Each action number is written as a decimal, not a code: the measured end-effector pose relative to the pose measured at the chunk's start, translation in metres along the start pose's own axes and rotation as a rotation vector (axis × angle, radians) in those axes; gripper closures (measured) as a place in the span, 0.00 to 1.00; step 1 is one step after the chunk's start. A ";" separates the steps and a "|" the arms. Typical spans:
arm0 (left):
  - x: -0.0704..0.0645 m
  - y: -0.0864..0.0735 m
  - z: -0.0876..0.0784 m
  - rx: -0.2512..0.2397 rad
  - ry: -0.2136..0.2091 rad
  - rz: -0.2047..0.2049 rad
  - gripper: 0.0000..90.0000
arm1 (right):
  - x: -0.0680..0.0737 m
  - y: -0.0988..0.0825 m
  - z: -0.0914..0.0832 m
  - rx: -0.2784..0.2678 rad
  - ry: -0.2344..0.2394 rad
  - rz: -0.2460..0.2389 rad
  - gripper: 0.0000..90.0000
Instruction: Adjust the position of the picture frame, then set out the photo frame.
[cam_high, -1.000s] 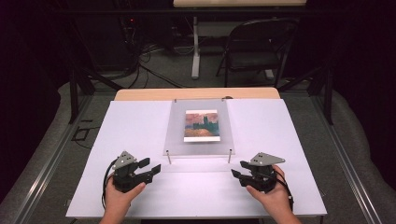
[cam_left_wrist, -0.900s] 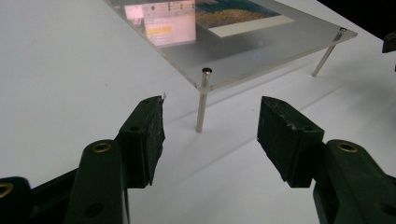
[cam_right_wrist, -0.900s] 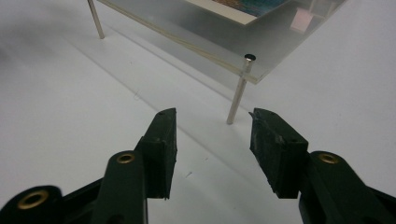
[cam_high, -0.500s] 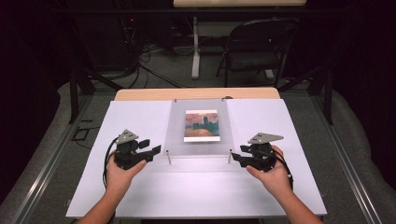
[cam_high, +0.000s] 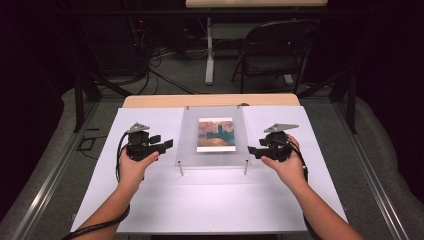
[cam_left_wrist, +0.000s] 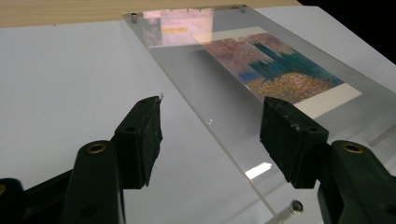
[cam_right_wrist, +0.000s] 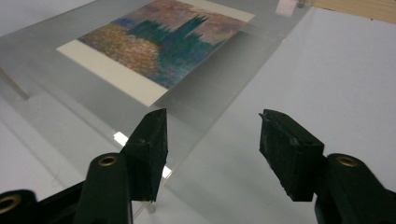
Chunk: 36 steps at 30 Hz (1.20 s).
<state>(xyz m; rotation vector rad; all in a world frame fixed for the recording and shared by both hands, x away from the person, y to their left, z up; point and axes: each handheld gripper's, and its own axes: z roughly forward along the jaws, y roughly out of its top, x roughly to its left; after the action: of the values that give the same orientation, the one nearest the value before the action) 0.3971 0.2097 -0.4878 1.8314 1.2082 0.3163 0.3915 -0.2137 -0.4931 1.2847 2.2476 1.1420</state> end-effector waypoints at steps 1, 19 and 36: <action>0.001 0.002 0.003 0.002 0.004 -0.004 0.42 | -0.003 0.001 0.002 -0.003 0.000 0.005 0.43; 0.015 0.039 0.035 0.052 0.065 -0.019 0.41 | -0.031 0.031 0.035 0.003 -0.080 0.084 0.39; 0.015 0.062 0.071 0.114 0.051 -0.020 0.41 | -0.040 0.055 0.059 0.012 -0.037 0.112 0.40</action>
<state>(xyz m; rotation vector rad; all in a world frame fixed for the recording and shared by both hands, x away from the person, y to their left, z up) 0.4867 0.1765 -0.4830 1.9177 1.3023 0.2896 0.4807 -0.2027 -0.4931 1.4413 2.1835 1.1345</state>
